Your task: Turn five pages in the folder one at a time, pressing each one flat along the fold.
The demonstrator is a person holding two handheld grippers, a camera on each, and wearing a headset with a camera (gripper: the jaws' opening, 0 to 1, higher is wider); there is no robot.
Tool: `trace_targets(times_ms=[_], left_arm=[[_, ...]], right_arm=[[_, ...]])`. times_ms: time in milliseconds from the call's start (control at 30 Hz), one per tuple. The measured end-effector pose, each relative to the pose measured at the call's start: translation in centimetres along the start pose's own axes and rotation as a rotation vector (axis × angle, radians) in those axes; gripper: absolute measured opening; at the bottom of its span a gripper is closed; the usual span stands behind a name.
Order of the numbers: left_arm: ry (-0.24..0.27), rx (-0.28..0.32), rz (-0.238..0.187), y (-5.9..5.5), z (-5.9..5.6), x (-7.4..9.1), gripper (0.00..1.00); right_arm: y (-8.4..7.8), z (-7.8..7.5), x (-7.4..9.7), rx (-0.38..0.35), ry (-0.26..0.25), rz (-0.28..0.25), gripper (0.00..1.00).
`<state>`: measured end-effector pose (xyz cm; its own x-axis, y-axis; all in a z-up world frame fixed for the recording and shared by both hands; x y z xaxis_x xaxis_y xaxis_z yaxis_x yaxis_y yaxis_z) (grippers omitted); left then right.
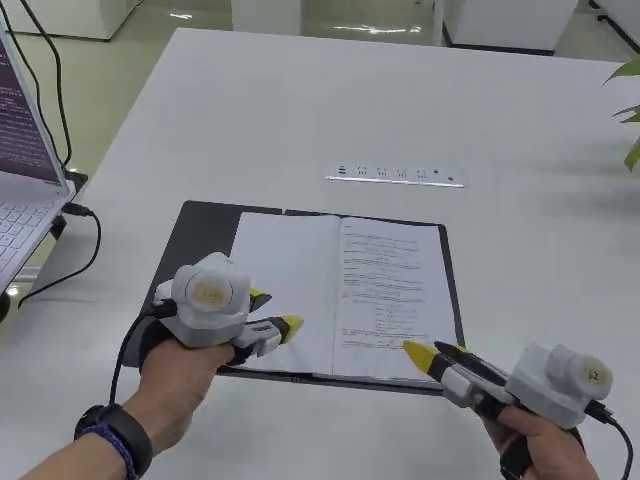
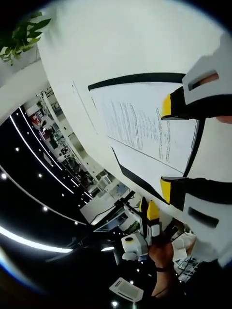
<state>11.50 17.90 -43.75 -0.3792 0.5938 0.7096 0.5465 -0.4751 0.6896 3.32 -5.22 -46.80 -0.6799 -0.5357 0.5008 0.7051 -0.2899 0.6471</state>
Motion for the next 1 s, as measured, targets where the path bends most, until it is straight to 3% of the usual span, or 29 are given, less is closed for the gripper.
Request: trace_targets(times_ms=[267,433,567,800,867,1000], left_arm=[[-0.043,-0.054,-0.025,2.7,-2.7,-1.7,0.38],[-0.073,-0.096,-0.018,3.7,-4.6,-3.1,0.40],[-0.099,-0.112,-0.010,4.1,-6.0,-4.4,0.41],[-0.142,-0.156,0.010,4.4,-8.9,-6.5,0.41],[-0.148,-0.162,0.013,4.4,-9.3,-6.9,0.41],[-0.161,-0.163,0.019,4.5,-10.0,-7.7,0.41]], right_arm=[[0.0,-1.2,3.8,-0.024,-0.062,-0.061,0.54],[-0.3,-1.7,5.4,0.000,-0.104,-0.060,0.58],[-0.3,-2.0,6.4,0.011,-0.116,-0.065,0.61],[0.1,-3.1,8.1,-0.037,-0.128,-0.125,0.61],[0.2,-3.4,8.5,-0.054,-0.129,-0.143,0.61],[-0.2,-3.7,8.6,-0.057,-0.137,-0.132,0.60]])
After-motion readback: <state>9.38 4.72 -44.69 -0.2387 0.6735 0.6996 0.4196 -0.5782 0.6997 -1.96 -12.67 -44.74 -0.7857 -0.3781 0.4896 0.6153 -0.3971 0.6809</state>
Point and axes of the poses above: the centre of the closed fingertips' face, and the gripper's own axes: x roughly backward along the fingers, z roughly to its left, y roughly out of its top, the point moved 5 cm from there along x, roughly backward along the fingers, and after that the axes turned 11 degrees about z, right-handed, at the moved point
